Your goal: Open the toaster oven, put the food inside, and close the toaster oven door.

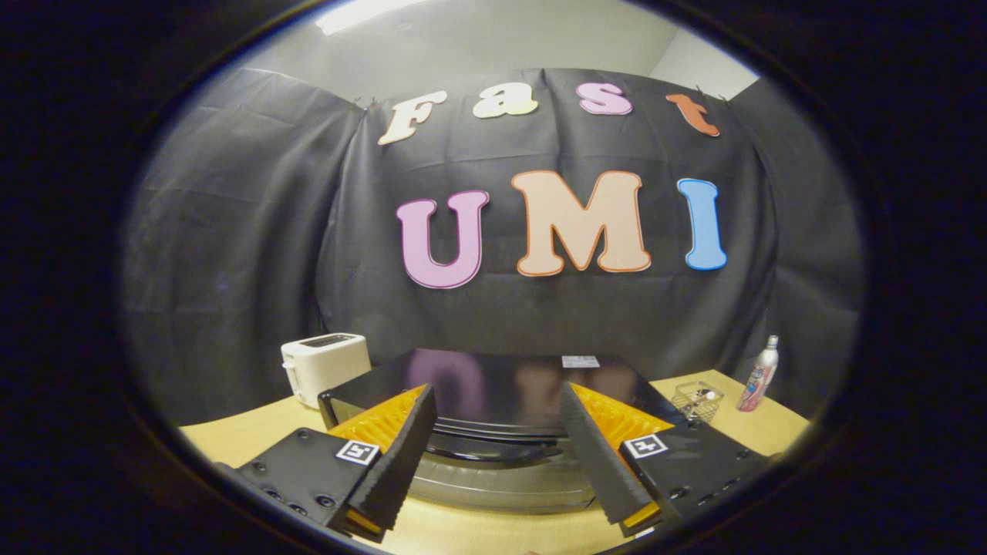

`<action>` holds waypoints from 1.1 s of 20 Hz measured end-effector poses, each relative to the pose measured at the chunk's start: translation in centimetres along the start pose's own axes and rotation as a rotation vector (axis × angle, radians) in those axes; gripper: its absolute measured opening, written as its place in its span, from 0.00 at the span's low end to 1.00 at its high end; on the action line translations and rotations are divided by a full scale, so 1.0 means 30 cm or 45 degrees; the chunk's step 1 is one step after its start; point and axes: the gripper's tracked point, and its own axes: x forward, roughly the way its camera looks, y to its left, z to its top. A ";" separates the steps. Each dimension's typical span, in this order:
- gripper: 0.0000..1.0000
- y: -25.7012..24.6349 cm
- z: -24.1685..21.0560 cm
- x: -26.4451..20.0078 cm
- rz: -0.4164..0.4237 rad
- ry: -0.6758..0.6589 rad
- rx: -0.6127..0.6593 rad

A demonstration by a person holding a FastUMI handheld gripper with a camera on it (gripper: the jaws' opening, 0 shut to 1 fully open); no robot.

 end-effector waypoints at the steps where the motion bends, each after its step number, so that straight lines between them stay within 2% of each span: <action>1: 0.99 0.015 -0.017 0.013 0.002 0.005 -0.005; 4: 0.99 0.035 -0.070 0.044 0.004 0.038 -0.009; 8: 0.99 0.033 -0.062 0.049 0.017 -0.017 0.109; 12: 1.00 0.034 -0.071 0.033 0.014 -0.065 0.101; 22: 1.00 0.067 -0.154 -0.248 0.021 -0.049 0.077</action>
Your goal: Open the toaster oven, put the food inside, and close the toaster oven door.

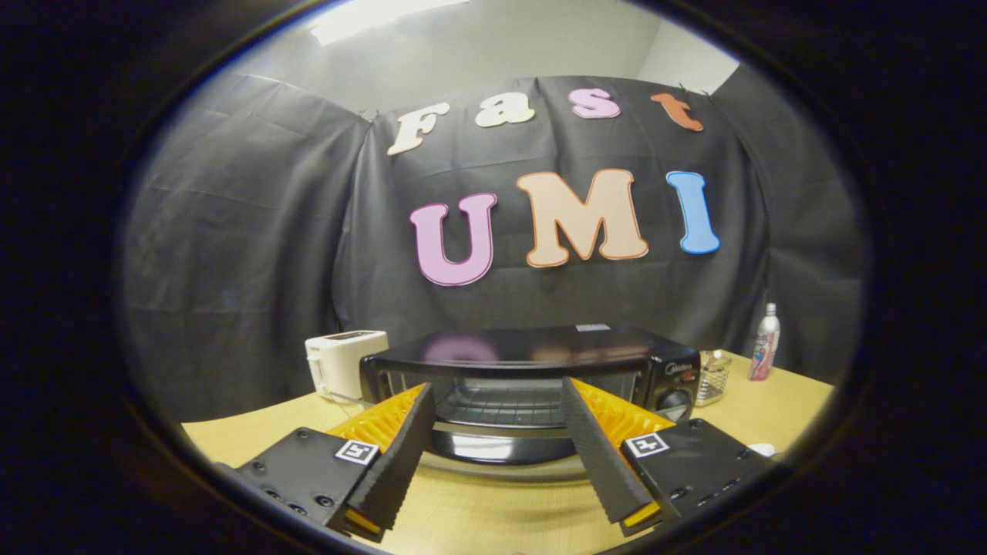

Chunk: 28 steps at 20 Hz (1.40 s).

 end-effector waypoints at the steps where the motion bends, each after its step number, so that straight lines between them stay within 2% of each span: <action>1: 1.00 0.003 -0.021 -0.036 -0.003 0.022 0.005; 7: 1.00 0.013 -0.155 -0.147 -0.009 0.157 0.029; 15: 0.97 -0.011 -0.476 -0.203 0.009 0.610 0.232; 20: 0.95 -0.015 -0.462 -0.195 0.011 0.570 0.297; 28: 0.95 -0.017 -0.455 -0.189 0.005 0.523 0.272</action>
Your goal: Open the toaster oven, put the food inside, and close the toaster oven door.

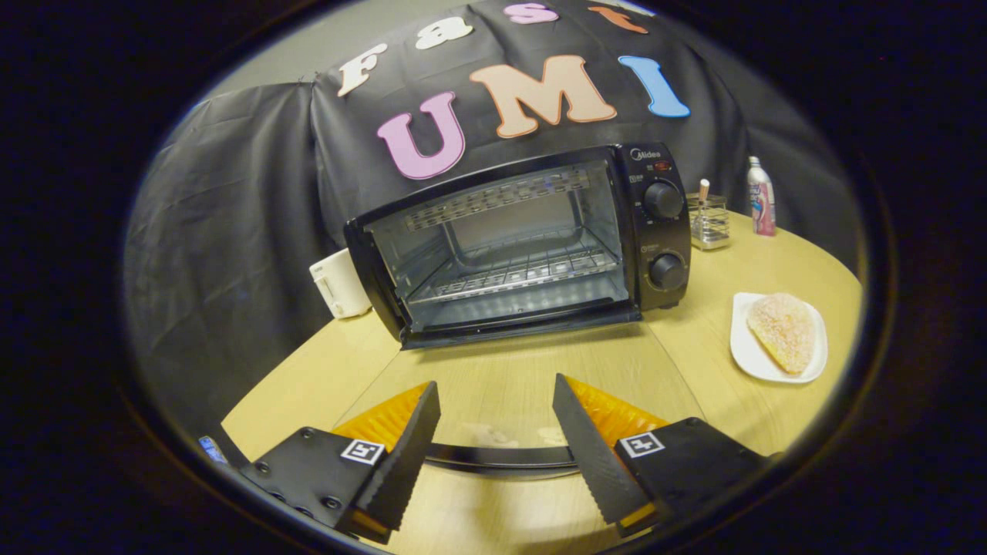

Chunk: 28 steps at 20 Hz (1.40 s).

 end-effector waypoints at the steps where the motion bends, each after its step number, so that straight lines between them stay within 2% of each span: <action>1: 0.95 -0.001 -0.001 0.000 -0.002 -0.007 -0.008; 7: 0.95 0.006 0.012 -0.014 0.019 -0.007 -0.035; 10: 0.95 -0.016 0.082 -0.059 0.029 -0.066 -0.016; 14: 0.95 -0.125 0.192 -0.125 -0.033 -0.134 -0.040; 22: 0.95 -0.479 0.380 -0.245 -0.283 -0.216 -0.072; 25: 0.95 -0.575 0.388 -0.251 -0.330 -0.176 -0.081; 28: 0.95 -0.639 0.344 -0.222 -0.326 -0.078 -0.066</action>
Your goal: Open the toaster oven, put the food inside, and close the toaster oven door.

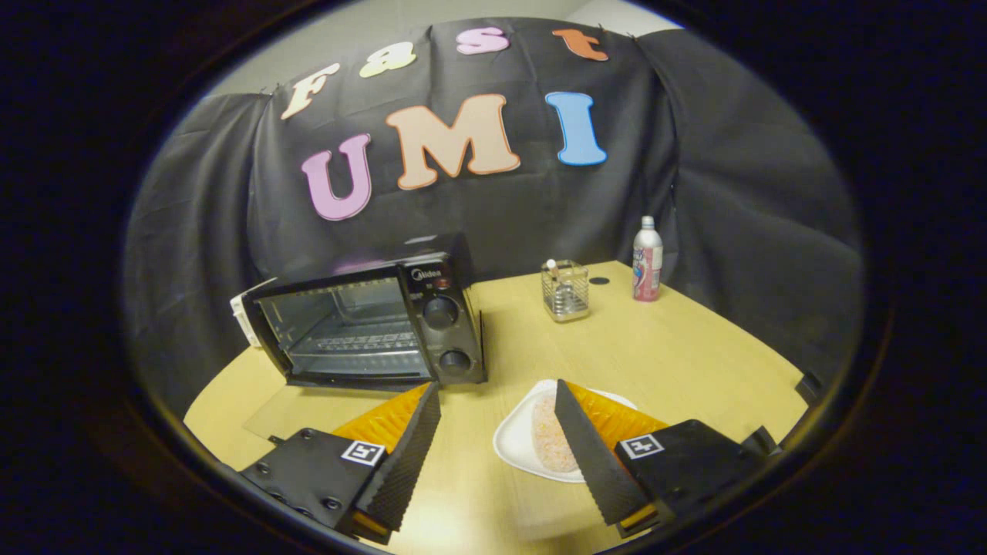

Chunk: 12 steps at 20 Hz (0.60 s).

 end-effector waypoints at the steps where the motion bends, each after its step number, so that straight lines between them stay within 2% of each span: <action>1: 0.95 -0.014 -0.009 0.015 0.007 0.026 0.000; 4: 0.95 -0.058 -0.047 0.066 0.028 0.092 0.001; 9: 0.95 -0.178 -0.136 0.154 -0.055 0.192 -0.065; 12: 0.95 -0.205 -0.212 0.179 -0.048 0.263 -0.096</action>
